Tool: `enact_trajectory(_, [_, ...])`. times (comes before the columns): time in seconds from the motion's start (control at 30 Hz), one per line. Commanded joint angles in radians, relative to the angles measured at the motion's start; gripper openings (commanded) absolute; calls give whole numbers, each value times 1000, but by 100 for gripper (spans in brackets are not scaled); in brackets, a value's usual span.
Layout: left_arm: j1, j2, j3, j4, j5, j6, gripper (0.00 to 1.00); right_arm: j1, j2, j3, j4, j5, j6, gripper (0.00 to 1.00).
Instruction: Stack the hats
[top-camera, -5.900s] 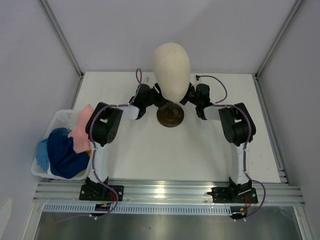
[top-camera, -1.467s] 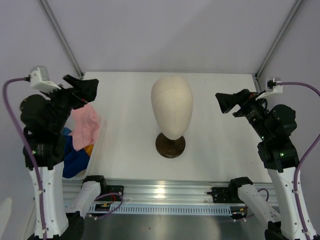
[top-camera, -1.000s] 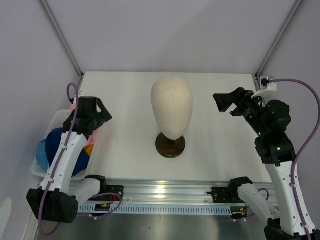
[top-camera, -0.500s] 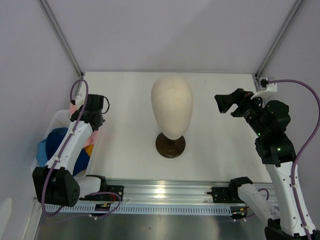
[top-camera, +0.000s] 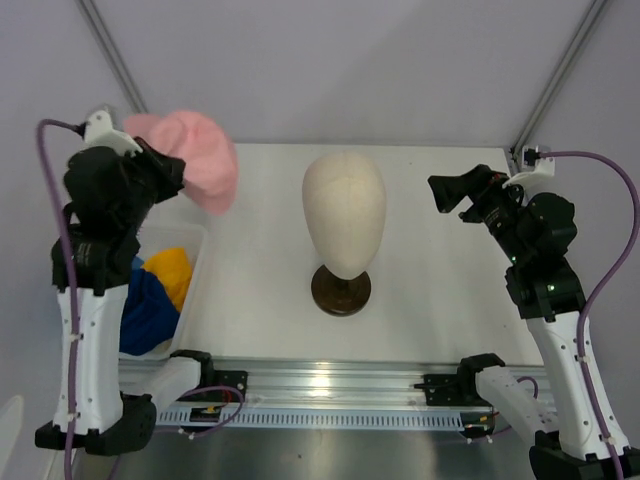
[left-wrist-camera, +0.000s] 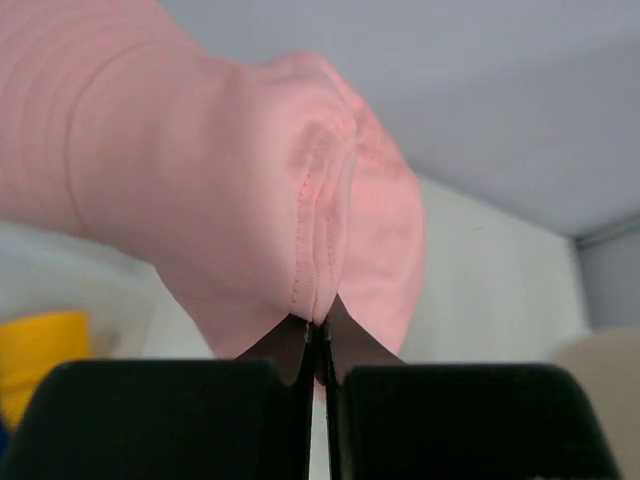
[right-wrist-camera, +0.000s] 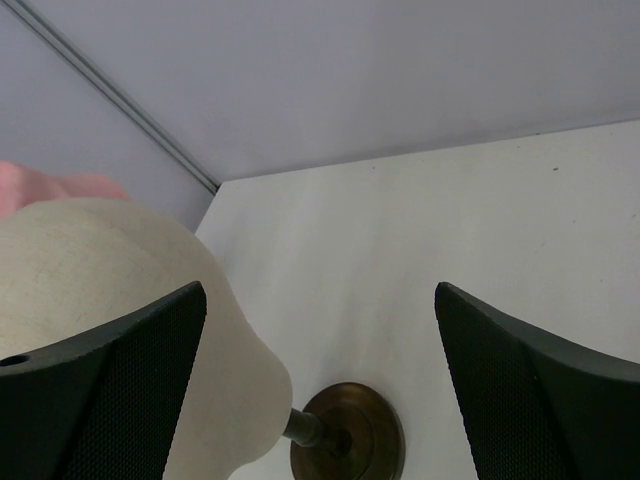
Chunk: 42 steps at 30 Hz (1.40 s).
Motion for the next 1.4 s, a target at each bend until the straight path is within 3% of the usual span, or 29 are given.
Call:
enact_trajectory(0.0, [-7,-26,167,41,320,11,1,0,14,-16,131,-25,70,99])
enact_trajectory(0.27, [-13,52,371,308,830,-218,1,-2,17,42,264,-138,147,99])
enact_trajectory(0.47, [-128,139,408,535,1000,-398,1,1,5,53,402,-244,234,99])
enact_trajectory(0.67, [-285,270,578,581,995,-469,1,7,6,48,421,-267,293,99])
enact_trajectory(0.8, [-364,342,588,655,966,-509,1,7,-7,48,379,-227,314,99])
enact_trajectory(0.97, [-380,405,605,739,939,-602,1,9,-21,47,301,-152,322,99])
enact_trajectory(1.1, [-383,475,762,731,923,-642,1,9,-27,43,293,-143,333,99])
enact_trajectory(1.37, [-412,436,701,741,891,-632,1,7,-81,25,241,-42,316,100])
